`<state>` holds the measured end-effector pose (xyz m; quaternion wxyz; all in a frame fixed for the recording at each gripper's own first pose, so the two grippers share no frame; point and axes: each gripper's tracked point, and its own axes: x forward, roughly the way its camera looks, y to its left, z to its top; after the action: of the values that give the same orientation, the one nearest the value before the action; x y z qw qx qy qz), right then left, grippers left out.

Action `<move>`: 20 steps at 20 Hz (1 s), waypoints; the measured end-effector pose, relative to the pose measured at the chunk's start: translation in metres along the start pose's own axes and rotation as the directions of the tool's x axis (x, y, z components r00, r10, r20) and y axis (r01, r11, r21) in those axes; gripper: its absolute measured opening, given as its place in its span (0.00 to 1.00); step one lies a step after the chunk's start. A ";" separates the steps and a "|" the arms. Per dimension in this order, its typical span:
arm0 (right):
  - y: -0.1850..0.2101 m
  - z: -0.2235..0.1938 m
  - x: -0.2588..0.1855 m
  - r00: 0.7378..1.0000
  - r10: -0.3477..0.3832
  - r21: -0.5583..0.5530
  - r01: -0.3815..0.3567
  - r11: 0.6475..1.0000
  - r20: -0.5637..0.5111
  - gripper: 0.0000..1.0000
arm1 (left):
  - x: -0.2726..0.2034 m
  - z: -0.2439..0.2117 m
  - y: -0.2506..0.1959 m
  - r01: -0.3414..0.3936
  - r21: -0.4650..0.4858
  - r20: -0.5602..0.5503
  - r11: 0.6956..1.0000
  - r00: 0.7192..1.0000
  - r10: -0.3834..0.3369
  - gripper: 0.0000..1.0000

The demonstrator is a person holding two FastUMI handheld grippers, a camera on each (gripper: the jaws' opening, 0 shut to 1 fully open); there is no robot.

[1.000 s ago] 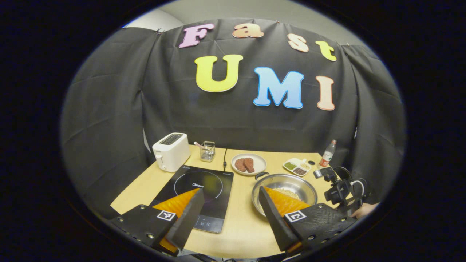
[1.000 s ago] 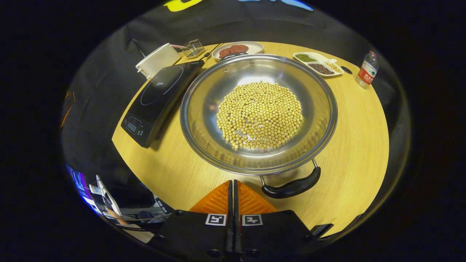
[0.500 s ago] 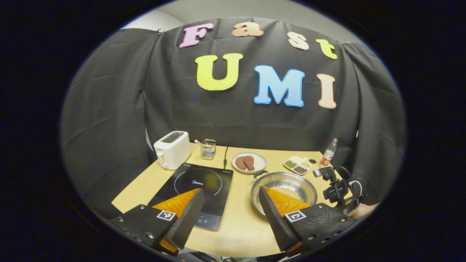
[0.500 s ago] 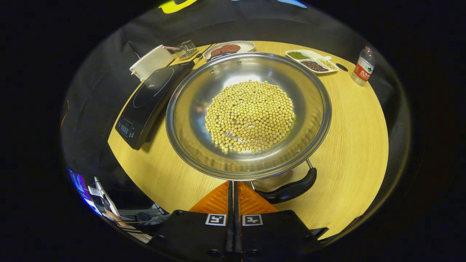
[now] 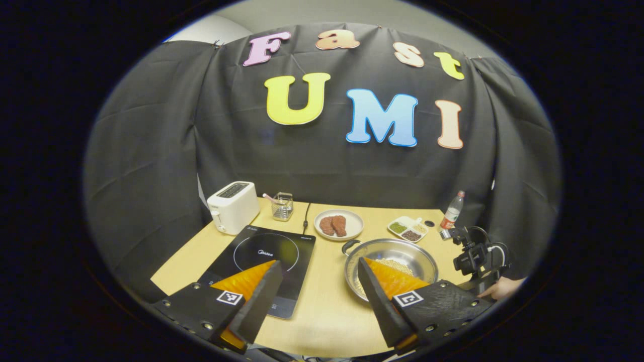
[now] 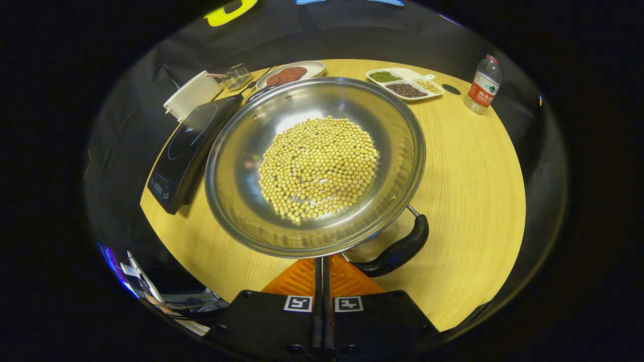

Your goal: First push the handle of the pot to place it horizontally, then grasp the pot with both hands and set it on the induction cooktop.

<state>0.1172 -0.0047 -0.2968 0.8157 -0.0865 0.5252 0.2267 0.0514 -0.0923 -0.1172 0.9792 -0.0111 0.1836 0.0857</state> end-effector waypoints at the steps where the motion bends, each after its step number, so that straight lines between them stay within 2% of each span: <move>1: -0.005 0.000 0.001 1.000 -0.008 -0.003 0.008 1.000 -0.003 0.02 | 0.001 0.000 -0.002 -0.001 0.001 -0.003 1.000 1.000 0.001 0.87; 2: -0.010 0.002 0.000 1.000 -0.013 -0.007 0.013 1.000 -0.003 0.02 | 0.002 -0.002 -0.004 -0.003 0.003 -0.004 1.000 1.000 0.003 0.92; 3: -0.016 0.003 -0.001 1.000 -0.016 -0.010 0.016 1.000 -0.003 0.02 | 0.004 -0.001 -0.005 -0.008 0.005 -0.003 1.000 1.000 0.008 0.87; 4: -0.020 0.004 -0.001 1.000 -0.020 -0.013 0.020 1.000 -0.003 0.02 | 0.005 0.001 -0.007 -0.013 0.005 -0.003 1.000 1.000 0.013 0.92; 5: -0.024 0.004 -0.002 1.000 -0.025 -0.017 0.024 1.000 -0.004 0.02 | 0.006 0.002 -0.009 -0.018 0.002 0.001 1.000 1.000 0.018 0.87; 6: -0.029 0.006 -0.002 1.000 -0.031 -0.022 0.030 0.999 -0.005 0.02 | 0.006 0.002 -0.011 -0.022 -0.001 0.003 1.000 1.000 0.022 0.87; 7: -0.032 0.007 -0.002 0.999 -0.036 -0.028 0.036 0.999 -0.006 0.02 | 0.006 0.002 -0.012 -0.028 -0.004 0.002 1.000 1.000 0.028 0.92; 10: -0.044 0.013 -0.003 0.999 -0.048 -0.036 0.048 0.998 -0.005 0.02 | 0.006 -0.001 -0.017 -0.047 -0.008 -0.004 0.999 0.999 0.047 0.92; 11: -0.046 0.014 -0.003 0.999 -0.048 -0.033 0.048 0.998 -0.005 0.02 | 0.005 0.000 -0.018 -0.055 -0.007 -0.004 0.998 0.999 0.054 0.87; 13: -0.053 0.017 -0.002 0.999 -0.048 -0.033 0.048 0.998 -0.008 0.02 | 0.003 -0.003 -0.018 -0.073 -0.007 -0.010 0.997 0.997 0.073 0.87; 14: -0.057 0.018 -0.002 0.999 -0.050 -0.035 0.050 0.998 -0.010 0.02 | 0.002 -0.006 -0.018 -0.083 -0.008 -0.015 0.996 0.996 0.083 0.92; 15: -0.061 0.019 -0.002 0.999 -0.052 -0.040 0.051 0.998 -0.012 0.02 | 0.001 -0.006 -0.019 -0.092 -0.012 -0.017 0.996 0.996 0.092 0.92; 16: -0.065 0.022 -0.002 0.998 -0.055 -0.045 0.055 0.997 -0.012 0.02 | 0.000 -0.008 -0.019 -0.101 -0.017 -0.016 0.995 0.995 0.101 0.87; 17: -0.069 0.024 -0.002 0.998 -0.060 -0.048 0.059 0.997 -0.012 0.02 | -0.001 -0.009 -0.019 -0.110 -0.023 -0.016 0.994 0.994 0.110 0.92; 18: -0.072 0.027 -0.001 0.998 -0.062 -0.048 0.062 0.997 -0.010 0.02 | -0.002 -0.013 -0.020 -0.120 -0.030 -0.022 0.992 0.993 0.119 0.87; 19: -0.076 0.029 -0.001 0.998 -0.067 -0.046 0.067 0.997 -0.004 0.02 | -0.002 -0.016 -0.021 -0.126 -0.039 -0.029 0.991 0.992 0.125 0.92; 20: -0.080 0.032 -0.001 0.997 -0.073 -0.043 0.073 0.996 0.000 0.02 | -0.003 -0.019 -0.023 -0.131 -0.047 -0.035 0.990 0.991 0.129 0.92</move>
<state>0.1799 -0.0640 -0.2899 0.8209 -0.1231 0.5174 0.2079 0.0460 -0.1164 -0.1345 0.9679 -0.0248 0.1971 0.1538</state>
